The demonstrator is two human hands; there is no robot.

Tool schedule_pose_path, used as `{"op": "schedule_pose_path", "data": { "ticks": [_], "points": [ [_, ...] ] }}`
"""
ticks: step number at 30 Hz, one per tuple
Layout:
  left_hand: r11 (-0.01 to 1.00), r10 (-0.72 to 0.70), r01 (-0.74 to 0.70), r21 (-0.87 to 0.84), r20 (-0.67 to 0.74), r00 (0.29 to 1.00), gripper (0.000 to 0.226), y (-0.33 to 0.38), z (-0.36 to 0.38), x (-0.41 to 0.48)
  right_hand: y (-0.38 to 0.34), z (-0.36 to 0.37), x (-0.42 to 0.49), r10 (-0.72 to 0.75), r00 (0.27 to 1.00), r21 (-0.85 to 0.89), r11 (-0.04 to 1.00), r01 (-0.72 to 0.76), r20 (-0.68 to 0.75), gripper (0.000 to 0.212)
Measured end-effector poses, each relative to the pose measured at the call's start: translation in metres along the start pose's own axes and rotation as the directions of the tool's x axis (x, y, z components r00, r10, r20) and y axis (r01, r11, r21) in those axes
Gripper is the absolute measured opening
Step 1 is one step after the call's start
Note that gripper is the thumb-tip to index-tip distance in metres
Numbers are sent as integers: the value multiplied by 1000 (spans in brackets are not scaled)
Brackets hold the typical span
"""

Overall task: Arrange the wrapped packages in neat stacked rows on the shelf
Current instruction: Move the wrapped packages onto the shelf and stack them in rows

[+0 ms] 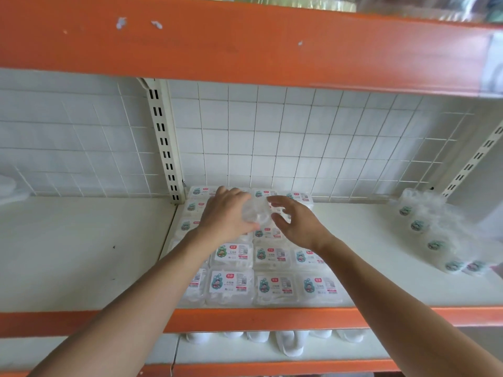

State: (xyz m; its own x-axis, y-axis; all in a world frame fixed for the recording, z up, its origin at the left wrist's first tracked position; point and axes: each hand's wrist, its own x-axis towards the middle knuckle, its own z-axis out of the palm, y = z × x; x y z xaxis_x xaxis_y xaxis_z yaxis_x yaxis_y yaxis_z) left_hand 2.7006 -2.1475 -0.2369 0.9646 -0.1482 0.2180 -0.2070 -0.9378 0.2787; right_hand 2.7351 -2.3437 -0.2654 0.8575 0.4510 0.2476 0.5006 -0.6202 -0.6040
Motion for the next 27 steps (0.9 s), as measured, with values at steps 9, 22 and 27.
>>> {"op": "schedule_pose_path", "data": {
  "ticks": [9, 22, 27],
  "points": [
    [936, 75, -63, -348, 20, 997, 65, 40, 13, 17, 12, -29, -19, 48, 996, 181, 983, -34, -72, 39],
    [786, 67, 14, -618, 108, 992, 68, 43, 17, 28, 35, -38, -21, 41, 995, 2, 999, -40, -94, 63],
    [828, 74, -13, -561, 86, 994, 66, 40, 21, 30, 41, -41, -20, 5, 992, -72, 997, -15, -130, 65]
  ]
}}
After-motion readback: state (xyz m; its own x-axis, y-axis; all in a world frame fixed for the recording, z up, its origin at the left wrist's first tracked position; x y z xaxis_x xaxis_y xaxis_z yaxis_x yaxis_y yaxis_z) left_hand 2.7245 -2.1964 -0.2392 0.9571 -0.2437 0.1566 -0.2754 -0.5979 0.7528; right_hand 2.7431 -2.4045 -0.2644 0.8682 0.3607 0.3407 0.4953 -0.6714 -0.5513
